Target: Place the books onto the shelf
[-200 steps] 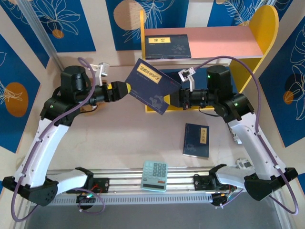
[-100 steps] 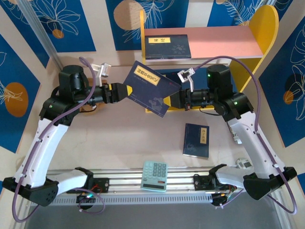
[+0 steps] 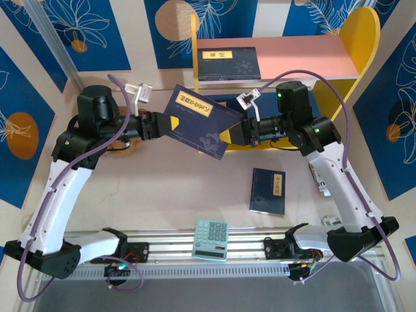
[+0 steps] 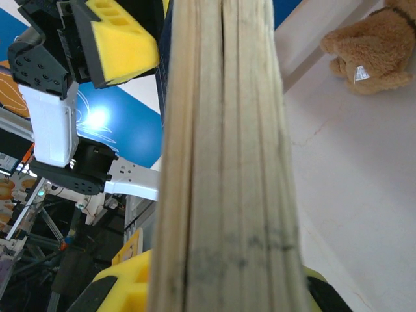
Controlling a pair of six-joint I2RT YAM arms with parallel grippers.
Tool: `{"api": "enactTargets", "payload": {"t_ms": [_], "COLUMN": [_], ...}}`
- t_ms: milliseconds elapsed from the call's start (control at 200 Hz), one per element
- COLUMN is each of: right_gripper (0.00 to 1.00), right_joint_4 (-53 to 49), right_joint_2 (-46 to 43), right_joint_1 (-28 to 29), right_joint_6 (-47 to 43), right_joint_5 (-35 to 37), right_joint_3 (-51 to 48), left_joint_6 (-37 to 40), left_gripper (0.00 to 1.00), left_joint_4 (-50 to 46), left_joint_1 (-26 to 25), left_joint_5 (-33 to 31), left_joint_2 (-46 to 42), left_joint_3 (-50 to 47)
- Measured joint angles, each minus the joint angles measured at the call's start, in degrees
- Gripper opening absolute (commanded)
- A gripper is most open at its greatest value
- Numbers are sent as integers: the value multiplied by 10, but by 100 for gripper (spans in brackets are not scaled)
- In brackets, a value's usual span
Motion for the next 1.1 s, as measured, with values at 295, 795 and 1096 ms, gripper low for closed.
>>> {"api": "enactTargets", "payload": {"t_ms": [295,795,1096], "right_gripper": [28,77,77], "right_joint_4": [-10,37,-43], "right_joint_2": [19,37,182], "right_joint_1": [11,-12,-79], "right_joint_6": [3,81,82], "right_joint_5": [13,95,81], "right_joint_3": [26,190,457], "left_joint_6": [-9,-132,-204], "left_gripper": [4,0,0], "left_joint_4": [20,177,287], "left_joint_1": [1,1,0], "left_joint_5": [10,-125,-189], "left_joint_2": [-28,-63,-27], "left_joint_3": [-2,-18,-17]}}
